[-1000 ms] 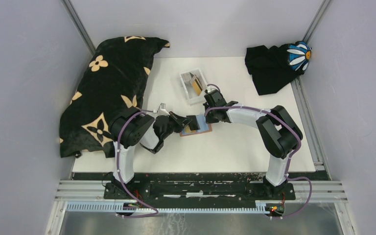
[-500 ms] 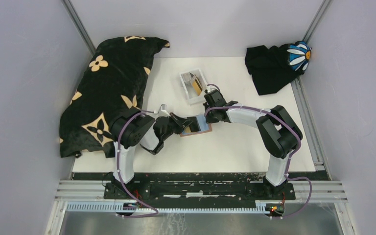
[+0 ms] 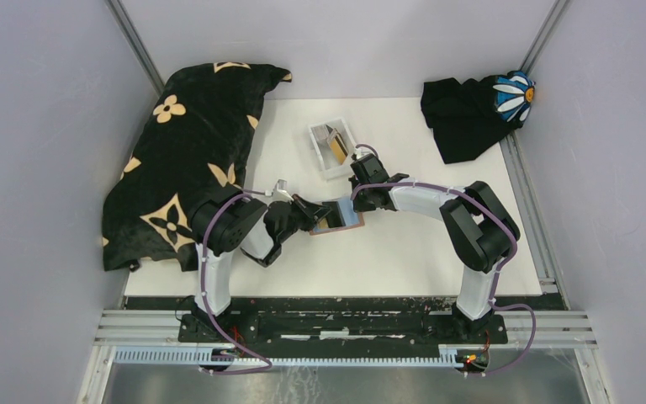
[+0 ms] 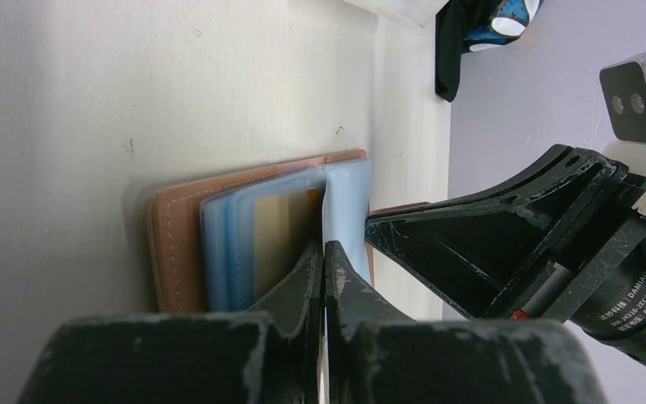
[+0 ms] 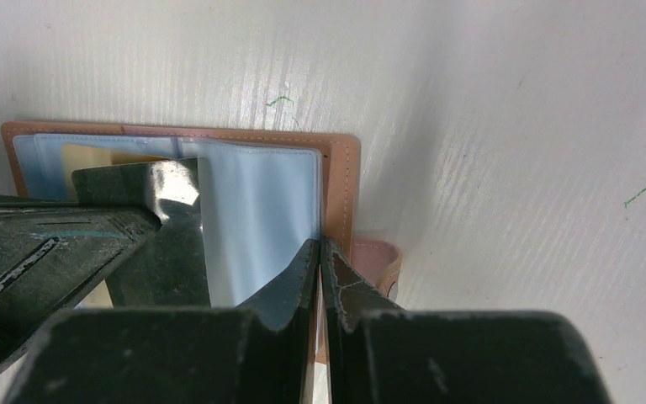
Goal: Put the credit cards into the card holder
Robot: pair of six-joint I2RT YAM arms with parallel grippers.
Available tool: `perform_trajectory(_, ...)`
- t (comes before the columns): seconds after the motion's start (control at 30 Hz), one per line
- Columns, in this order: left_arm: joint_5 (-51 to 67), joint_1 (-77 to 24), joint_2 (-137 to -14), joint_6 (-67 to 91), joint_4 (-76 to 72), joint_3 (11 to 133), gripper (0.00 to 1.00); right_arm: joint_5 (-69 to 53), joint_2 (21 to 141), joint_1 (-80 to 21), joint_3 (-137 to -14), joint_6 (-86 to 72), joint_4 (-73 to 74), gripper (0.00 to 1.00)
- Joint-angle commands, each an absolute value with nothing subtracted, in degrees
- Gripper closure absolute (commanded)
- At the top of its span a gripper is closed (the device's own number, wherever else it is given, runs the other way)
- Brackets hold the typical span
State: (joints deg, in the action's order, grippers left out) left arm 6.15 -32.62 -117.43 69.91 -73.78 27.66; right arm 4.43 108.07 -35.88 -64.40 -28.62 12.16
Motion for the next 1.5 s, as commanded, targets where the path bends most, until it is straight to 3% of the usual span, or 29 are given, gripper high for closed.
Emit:
perform_trajectory(0.0,6.46,-33.64,-119.05,70.40,-66.80,28.27,0.97,2.43,115.82,-37.36,-61.64,-29.53,10.74,0.90)
perform_trajectory(0.37,2.64,-36.47,-118.06,68.90,-59.05,32.28,0.96,2.13,115.92,-37.69,-61.86,-29.53,10.88,0.90)
perform_trajectory(0.57,2.31,-37.26,-118.12,68.24,-56.19,32.84,0.77,2.65,115.39,-37.70,-61.92,-29.31,11.36,0.89)
perform_trajectory(0.9,0.44,-37.35,-114.17,65.40,-49.53,32.07,0.57,4.58,113.31,-37.65,-62.13,-28.83,12.93,0.70)
perform_trajectory(1.2,-0.87,-37.32,-110.15,63.06,-45.00,31.05,0.49,6.15,111.49,-37.68,-62.27,-28.57,14.16,0.66)
perform_trajectory(1.47,-2.35,-37.33,-107.73,62.50,-43.90,29.77,0.47,8.68,109.20,-37.69,-62.09,-28.23,14.83,0.55)
